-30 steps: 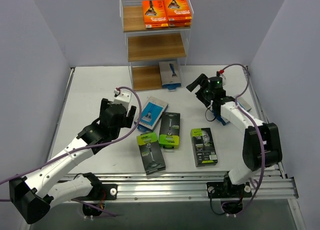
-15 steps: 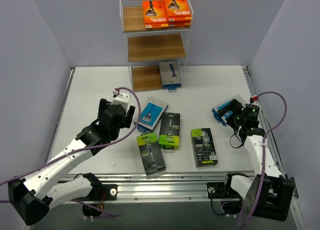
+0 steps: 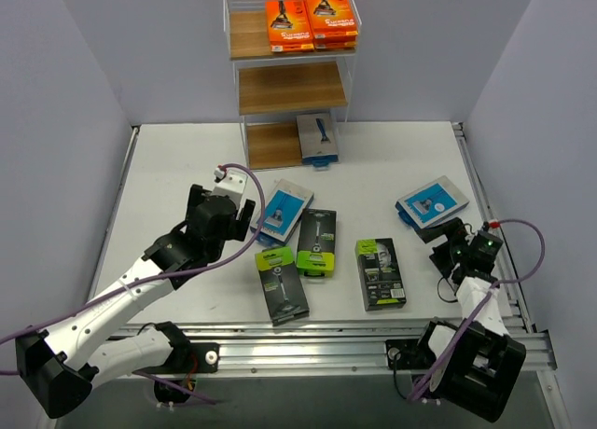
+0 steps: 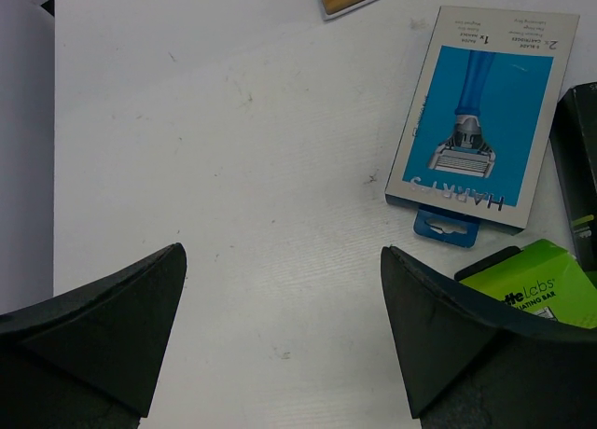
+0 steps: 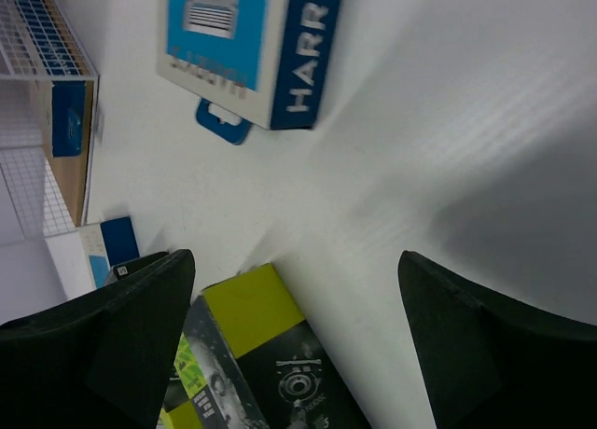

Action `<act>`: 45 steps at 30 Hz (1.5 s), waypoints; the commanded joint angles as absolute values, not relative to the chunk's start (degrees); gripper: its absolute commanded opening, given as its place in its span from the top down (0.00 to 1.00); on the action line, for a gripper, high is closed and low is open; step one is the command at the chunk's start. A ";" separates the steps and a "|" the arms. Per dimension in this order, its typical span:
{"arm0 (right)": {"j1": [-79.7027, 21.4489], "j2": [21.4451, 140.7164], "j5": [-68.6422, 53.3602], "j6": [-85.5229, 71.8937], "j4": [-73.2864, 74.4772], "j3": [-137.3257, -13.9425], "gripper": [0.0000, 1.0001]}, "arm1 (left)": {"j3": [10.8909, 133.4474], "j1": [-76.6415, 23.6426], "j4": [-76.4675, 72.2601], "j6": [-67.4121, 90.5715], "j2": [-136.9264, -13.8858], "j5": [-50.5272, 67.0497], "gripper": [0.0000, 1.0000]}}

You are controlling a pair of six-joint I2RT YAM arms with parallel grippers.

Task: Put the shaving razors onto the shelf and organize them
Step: Grab a shaving razor with the right arm

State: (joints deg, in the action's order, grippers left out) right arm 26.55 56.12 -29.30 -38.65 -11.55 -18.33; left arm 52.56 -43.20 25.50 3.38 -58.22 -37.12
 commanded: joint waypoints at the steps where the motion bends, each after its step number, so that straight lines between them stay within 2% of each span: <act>1: 31.54 55.55 -39.18 -44.64 -20.71 -12.58 0.14 | 55.37 -43.59 25.84 3.69 -58.27 -36.48 0.06; 13: 34.45 52.21 -39.20 -49.21 -24.25 -6.51 0.17 | 55.02 -43.59 25.75 3.16 -56.87 -37.62 0.06; 20: 34.54 54.58 -36.92 -55.36 -31.36 -5.01 0.20 | 55.02 -43.59 25.58 2.99 -56.25 -37.27 0.06; 26: 34.45 58.70 -34.80 -57.39 -37.16 -5.45 0.26 | 55.37 -43.68 25.75 3.08 -55.37 -36.04 0.06; 28: 34.28 60.99 -34.98 -58.71 -39.01 -5.80 0.31 | 55.46 -43.68 25.75 3.08 -55.37 -35.77 0.06; 34: 29.98 66.62 -33.76 -59.24 -43.59 -7.64 0.38 | 55.55 -43.59 25.93 3.34 -55.46 -35.16 0.06; 45: 23.12 68.73 -21.64 -64.77 -47.11 -7.91 0.39 | 55.81 -43.59 26.28 3.43 -55.63 -33.49 0.06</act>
